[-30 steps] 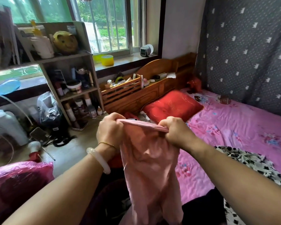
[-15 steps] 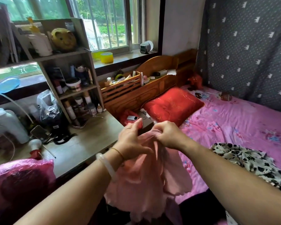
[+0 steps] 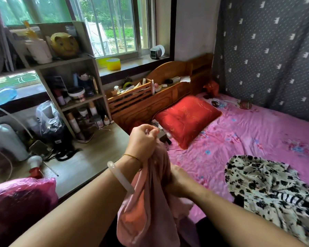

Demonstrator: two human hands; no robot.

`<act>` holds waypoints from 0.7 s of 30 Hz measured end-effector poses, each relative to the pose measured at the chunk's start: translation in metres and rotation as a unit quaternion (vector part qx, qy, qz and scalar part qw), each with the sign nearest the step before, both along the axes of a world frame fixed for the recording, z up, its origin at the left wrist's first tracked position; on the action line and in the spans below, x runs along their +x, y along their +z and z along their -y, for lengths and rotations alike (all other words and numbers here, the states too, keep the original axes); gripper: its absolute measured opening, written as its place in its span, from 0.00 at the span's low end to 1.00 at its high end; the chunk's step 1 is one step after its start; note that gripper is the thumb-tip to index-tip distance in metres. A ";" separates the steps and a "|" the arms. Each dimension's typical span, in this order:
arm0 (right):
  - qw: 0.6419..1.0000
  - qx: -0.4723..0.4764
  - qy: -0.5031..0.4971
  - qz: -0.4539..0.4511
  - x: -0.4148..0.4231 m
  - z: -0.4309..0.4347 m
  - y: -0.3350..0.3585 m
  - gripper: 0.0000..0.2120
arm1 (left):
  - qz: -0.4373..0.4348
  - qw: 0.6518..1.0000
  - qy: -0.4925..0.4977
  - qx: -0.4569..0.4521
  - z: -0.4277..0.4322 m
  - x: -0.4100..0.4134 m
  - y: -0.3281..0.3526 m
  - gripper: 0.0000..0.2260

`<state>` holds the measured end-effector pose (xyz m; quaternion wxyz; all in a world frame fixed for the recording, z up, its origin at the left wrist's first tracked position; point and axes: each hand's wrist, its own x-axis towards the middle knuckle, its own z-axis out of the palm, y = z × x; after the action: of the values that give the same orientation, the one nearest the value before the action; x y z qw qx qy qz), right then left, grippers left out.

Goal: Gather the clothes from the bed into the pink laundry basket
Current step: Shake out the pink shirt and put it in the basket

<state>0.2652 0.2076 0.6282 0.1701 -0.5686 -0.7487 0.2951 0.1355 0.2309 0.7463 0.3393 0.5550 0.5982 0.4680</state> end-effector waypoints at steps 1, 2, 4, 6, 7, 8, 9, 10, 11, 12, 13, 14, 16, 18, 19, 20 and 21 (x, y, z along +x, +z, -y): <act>1.000 0.026 -0.007 -0.012 0.000 0.000 -0.005 0.20 | 0.029 1.000 -0.007 -0.002 0.002 0.003 0.003 0.07; 0.998 0.032 -0.039 -0.037 0.001 -0.002 -0.006 0.18 | 0.055 0.998 -0.013 -0.008 0.003 0.004 0.005 0.06; 0.986 0.006 -0.140 -0.092 0.007 -0.011 -0.003 0.17 | 0.068 0.998 -0.015 -0.007 0.004 -0.001 0.007 0.07; 0.965 -0.023 -0.220 -0.140 0.020 -0.022 -0.001 0.12 | -0.015 1.000 0.004 0.017 0.002 -0.014 0.003 0.08; 0.956 -0.021 -0.243 -0.165 0.027 -0.029 -0.001 0.07 | -0.087 0.996 0.013 0.026 0.001 -0.022 0.000 0.07; 0.947 -0.019 -0.259 -0.189 0.031 -0.033 0.003 0.06 | -0.159 0.987 0.014 0.019 0.002 -0.031 -0.004 0.08; 0.942 -0.015 -0.264 -0.208 0.033 -0.037 0.007 0.09 | -0.219 0.976 -0.001 -0.012 0.004 -0.038 -0.010 0.12; 0.941 -0.005 -0.261 -0.214 0.035 -0.042 0.011 0.10 | -0.261 0.963 -0.031 -0.057 0.007 -0.043 -0.017 0.17; 0.945 0.006 -0.246 -0.213 0.033 -0.046 0.017 0.10 | -0.295 0.947 -0.068 -0.106 0.008 -0.047 -0.024 0.22; 0.952 0.012 -0.226 -0.204 0.030 -0.049 0.025 0.10 | -0.329 0.927 -0.105 -0.145 0.010 -0.048 -0.031 0.29; 0.960 0.011 -0.200 -0.196 0.025 -0.053 0.034 0.10 | -0.365 0.905 -0.136 -0.173 0.012 -0.048 -0.035 0.36; 0.968 -0.001 -0.169 -0.187 0.018 -0.053 0.044 0.09 | -0.396 0.886 -0.158 -0.181 0.013 -0.047 -0.041 0.42; 0.983 -0.025 -0.088 -0.157 0.005 -0.047 0.069 0.08 | -0.442 0.867 -0.176 -0.147 0.012 -0.040 -0.053 0.39; 0.983 -0.070 -0.011 -0.167 -0.005 -0.040 0.090 0.05 | -0.446 0.878 -0.145 -0.094 0.013 -0.034 -0.056 0.22; 0.981 -0.089 0.015 -0.174 -0.006 -0.037 0.097 0.06 | -0.420 0.896 -0.120 -0.080 0.013 -0.032 -0.055 0.16; 0.983 -0.080 0.023 -0.165 -0.006 -0.036 0.101 0.06 | -0.381 0.917 -0.092 -0.078 0.012 -0.033 -0.053 0.12; 0.992 -0.035 0.013 -0.120 -0.003 -0.041 0.103 0.05 | -0.336 0.937 -0.068 -0.074 0.012 -0.036 -0.049 0.11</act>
<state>0.2620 0.2482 0.7312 0.2352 -0.5250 -0.7192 0.3896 0.1000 0.2188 0.6969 0.1895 0.6923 0.6713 0.1850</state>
